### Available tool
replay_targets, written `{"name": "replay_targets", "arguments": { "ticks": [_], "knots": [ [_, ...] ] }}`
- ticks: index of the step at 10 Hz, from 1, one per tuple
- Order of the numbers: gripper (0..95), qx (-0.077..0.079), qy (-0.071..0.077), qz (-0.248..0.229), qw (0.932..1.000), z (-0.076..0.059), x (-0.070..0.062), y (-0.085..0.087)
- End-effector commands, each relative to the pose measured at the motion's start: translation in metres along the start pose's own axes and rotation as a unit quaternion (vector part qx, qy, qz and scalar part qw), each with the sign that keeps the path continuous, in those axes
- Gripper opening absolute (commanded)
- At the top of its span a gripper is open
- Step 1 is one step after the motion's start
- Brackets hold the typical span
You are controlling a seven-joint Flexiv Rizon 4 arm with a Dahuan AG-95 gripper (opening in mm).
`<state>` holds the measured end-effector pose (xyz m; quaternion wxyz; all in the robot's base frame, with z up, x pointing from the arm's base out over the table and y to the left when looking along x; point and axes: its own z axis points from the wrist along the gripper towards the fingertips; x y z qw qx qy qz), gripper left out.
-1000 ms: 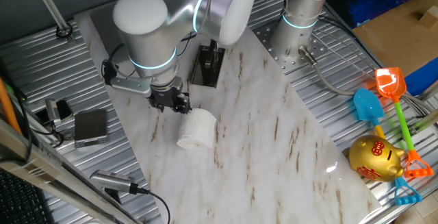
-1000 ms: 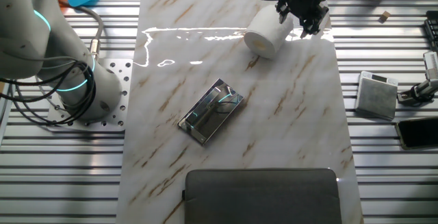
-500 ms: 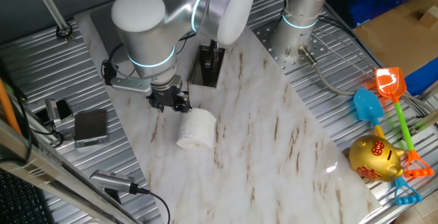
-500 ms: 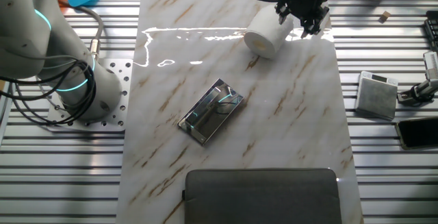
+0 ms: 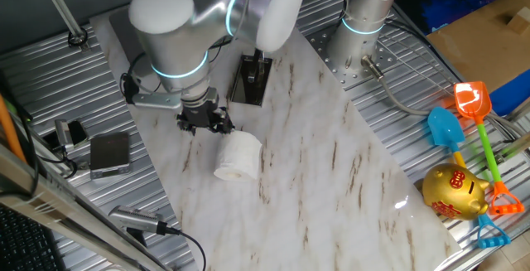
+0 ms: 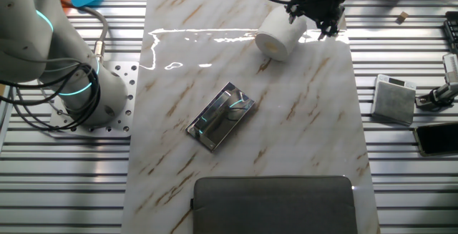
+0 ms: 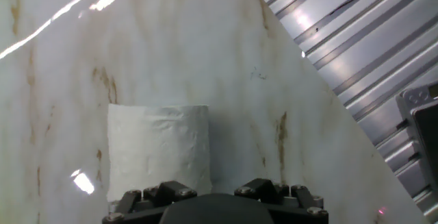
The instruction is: Take the roll of paper down from the shelf
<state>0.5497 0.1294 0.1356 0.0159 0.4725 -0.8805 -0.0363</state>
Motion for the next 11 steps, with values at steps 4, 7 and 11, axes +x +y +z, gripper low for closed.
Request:
{"name": "replay_targets", "arguments": {
  "ticks": [4, 7, 11],
  "knots": [
    [95.0, 0.000, -0.013, -0.003, 0.9999, 0.007, -0.009, 0.018],
    [95.0, 0.004, -0.019, 0.012, 0.9998, 0.018, -0.017, 0.033],
    [95.0, 0.011, -0.015, 0.016, 0.9997, 0.034, -0.030, 0.050]
  ]
}}
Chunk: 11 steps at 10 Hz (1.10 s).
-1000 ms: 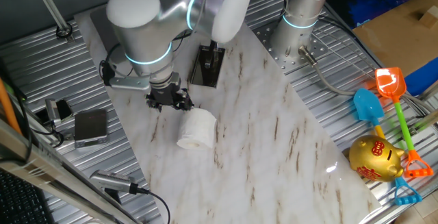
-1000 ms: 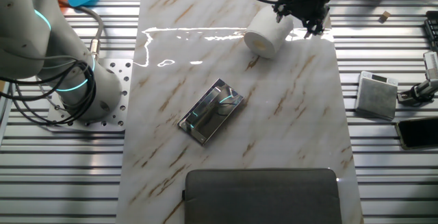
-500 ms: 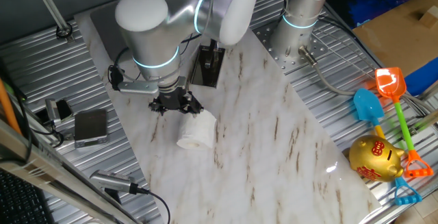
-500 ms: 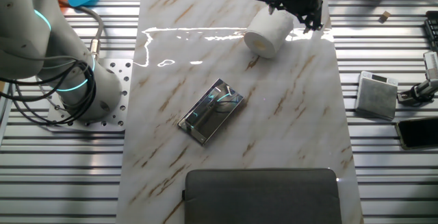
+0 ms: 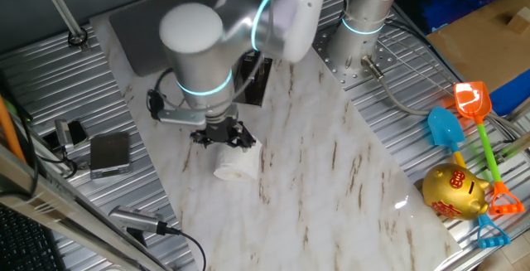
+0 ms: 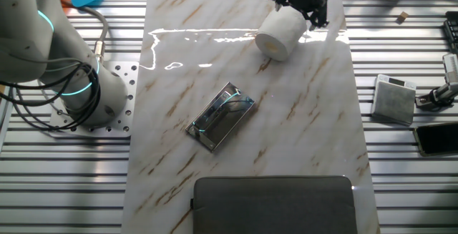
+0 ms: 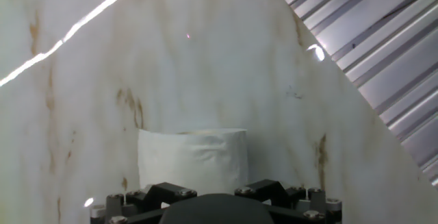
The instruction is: Take the roll of paper down from the shelf
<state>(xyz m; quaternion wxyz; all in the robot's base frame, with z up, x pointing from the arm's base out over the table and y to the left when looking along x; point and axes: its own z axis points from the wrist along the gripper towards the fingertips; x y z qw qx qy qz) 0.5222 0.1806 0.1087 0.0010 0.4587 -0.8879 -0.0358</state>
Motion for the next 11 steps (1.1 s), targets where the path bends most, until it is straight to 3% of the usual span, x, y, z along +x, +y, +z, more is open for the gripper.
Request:
{"name": "replay_targets", "arguments": {
  "ticks": [1, 6, 9, 11],
  "knots": [
    [95.0, 0.003, -0.001, -0.001, 1.0000, 0.0077, -0.0036, 0.0041],
    [95.0, 0.003, -0.002, -0.016, 0.9999, 0.0125, -0.0045, 0.0049],
    [95.0, 0.014, 0.013, -0.016, 0.9997, 0.0137, -0.0022, 0.0085],
    [95.0, 0.012, 0.004, 0.002, 0.9999, 0.0137, -0.0022, 0.0085]
  ]
}}
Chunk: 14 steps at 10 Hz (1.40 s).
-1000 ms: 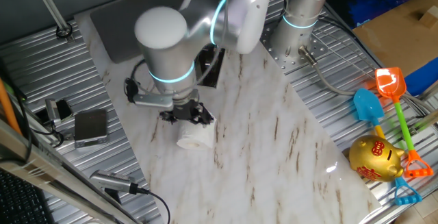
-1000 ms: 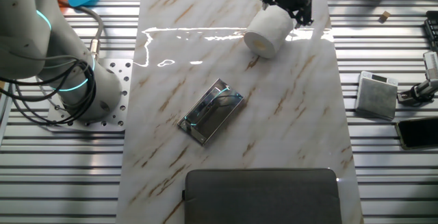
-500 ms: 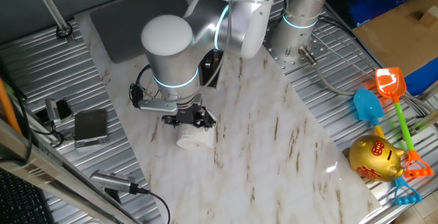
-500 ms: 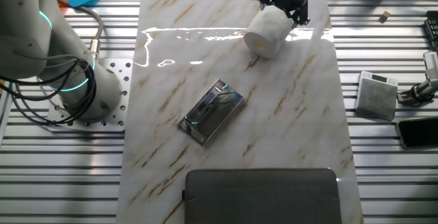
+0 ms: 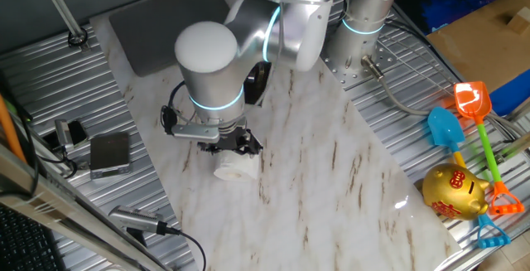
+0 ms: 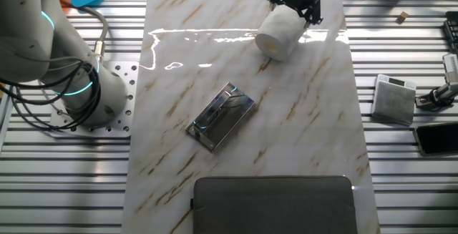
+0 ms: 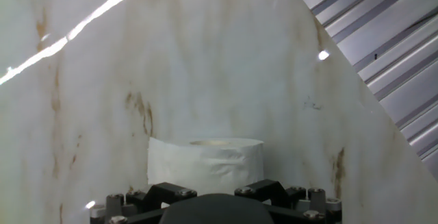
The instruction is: Take the roll of paper down from the shelf
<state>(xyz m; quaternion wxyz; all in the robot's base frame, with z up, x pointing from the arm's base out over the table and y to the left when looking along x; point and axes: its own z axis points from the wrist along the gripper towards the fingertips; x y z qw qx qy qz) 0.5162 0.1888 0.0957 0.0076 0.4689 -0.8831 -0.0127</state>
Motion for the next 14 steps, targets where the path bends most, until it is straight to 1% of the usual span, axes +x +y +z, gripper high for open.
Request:
{"name": "replay_targets", "arguments": {
  "ticks": [1, 4, 8, 11, 12, 14],
  "knots": [
    [95.0, -0.005, -0.009, 0.024, 0.9997, 0.000, 0.001, 0.000],
    [95.0, -0.008, -0.004, 0.025, 0.9996, 0.000, 0.001, 0.000],
    [95.0, -0.008, -0.005, 0.002, 0.9999, 0.000, 0.001, 0.000],
    [95.0, -0.007, -0.005, -0.002, 1.0000, 0.002, 0.001, -0.001],
    [95.0, -0.007, -0.006, 0.001, 1.0000, 0.004, 0.001, -0.002],
    [95.0, -0.007, -0.013, 0.005, 0.9999, 0.011, 0.002, -0.004]
  ]
}}
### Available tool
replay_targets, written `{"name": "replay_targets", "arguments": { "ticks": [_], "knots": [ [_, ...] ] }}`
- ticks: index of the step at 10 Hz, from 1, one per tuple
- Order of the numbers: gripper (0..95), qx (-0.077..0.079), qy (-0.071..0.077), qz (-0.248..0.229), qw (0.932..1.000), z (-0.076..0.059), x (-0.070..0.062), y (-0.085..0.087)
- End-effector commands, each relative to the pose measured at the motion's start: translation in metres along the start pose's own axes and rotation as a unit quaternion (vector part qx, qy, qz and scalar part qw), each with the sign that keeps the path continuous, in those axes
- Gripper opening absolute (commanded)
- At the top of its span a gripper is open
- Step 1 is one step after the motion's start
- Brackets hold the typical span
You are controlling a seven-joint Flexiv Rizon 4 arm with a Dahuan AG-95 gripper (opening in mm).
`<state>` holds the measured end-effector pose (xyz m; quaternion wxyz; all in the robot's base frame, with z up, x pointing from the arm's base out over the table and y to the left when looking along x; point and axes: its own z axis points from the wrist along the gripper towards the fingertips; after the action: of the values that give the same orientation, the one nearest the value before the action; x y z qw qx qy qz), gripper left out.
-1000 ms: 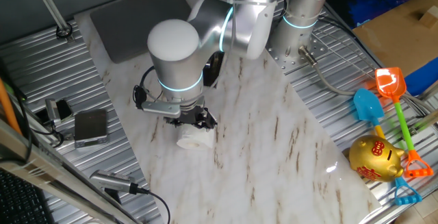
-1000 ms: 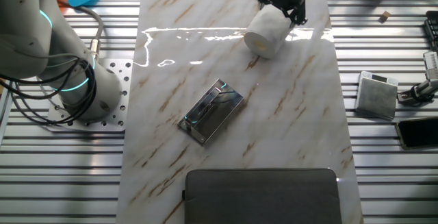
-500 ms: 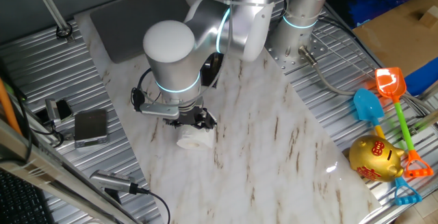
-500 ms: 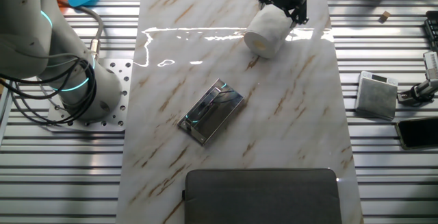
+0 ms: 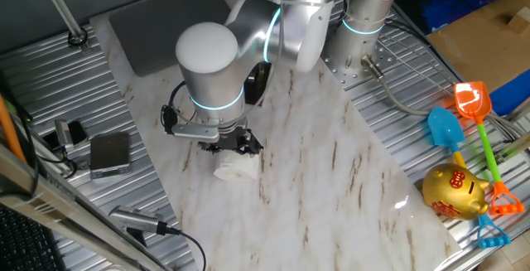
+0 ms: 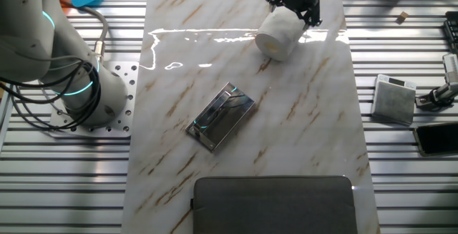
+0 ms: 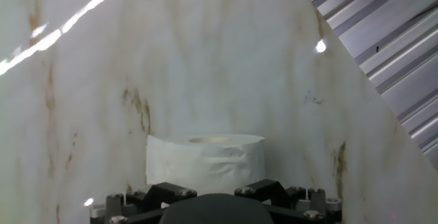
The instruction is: Take the roll of paper down from the shelf
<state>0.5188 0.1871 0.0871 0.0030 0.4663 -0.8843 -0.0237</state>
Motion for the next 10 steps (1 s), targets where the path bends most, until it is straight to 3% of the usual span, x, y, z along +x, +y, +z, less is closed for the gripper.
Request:
{"name": "replay_targets", "arguments": {
  "ticks": [1, 5, 7, 10],
  "knots": [
    [95.0, 0.002, -0.004, 0.004, 1.0000, 0.004, 0.002, -0.001],
    [95.0, 0.001, -0.006, 0.011, 0.9999, 0.018, 0.005, -0.002],
    [95.0, -0.006, -0.014, 0.011, 0.9998, 0.021, 0.006, -0.002],
    [38.0, -0.011, -0.023, 0.016, 0.9996, 0.022, 0.004, -0.002]
  ]
}}
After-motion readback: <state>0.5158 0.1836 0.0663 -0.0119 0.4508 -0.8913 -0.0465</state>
